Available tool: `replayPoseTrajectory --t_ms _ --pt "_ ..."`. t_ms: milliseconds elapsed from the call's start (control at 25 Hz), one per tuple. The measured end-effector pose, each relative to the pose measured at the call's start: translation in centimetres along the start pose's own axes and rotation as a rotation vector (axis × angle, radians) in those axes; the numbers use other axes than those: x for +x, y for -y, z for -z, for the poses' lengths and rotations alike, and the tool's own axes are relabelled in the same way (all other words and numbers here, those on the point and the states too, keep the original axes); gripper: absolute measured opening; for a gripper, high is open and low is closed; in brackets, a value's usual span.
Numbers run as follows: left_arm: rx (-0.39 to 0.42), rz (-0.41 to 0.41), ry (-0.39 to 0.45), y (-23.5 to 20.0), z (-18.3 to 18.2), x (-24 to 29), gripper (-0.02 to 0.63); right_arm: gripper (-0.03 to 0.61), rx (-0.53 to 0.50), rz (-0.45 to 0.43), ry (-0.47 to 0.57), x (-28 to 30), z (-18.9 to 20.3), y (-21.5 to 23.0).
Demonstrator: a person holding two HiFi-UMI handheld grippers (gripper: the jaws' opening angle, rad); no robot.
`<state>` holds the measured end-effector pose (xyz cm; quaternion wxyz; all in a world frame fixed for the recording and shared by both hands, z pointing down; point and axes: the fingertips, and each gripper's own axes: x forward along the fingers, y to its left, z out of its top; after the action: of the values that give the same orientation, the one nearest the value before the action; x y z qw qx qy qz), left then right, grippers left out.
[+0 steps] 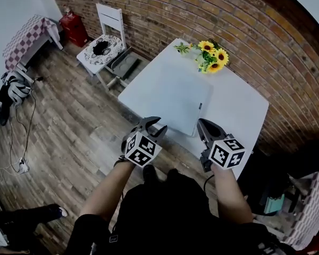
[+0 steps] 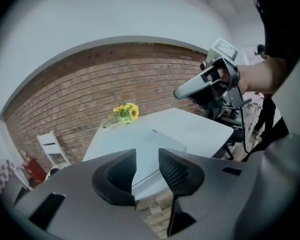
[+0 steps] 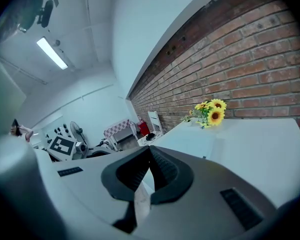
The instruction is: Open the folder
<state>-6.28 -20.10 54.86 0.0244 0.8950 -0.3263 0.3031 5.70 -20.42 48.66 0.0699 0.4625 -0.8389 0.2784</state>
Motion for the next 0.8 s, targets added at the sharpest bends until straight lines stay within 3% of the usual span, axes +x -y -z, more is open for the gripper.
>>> replayPoseTrajectory --t_ms 360,520,800 --pt "0.236 0.132 -0.156 2.3 2.9 5.0 0.227 0.015 0.020 0.028 -0.028 0.1 0.5 1.2" --pt "0.343 0.148 -0.221 2.6 3.9 6.5 0.236 0.015 0.035 0.024 -0.032 0.2 0.9 1.7" --pt "0.460 0.152 -0.286 2.7 4.8 8.2 0.235 0.015 0.062 0.019 -0.031 0.1 1.3 2.6"
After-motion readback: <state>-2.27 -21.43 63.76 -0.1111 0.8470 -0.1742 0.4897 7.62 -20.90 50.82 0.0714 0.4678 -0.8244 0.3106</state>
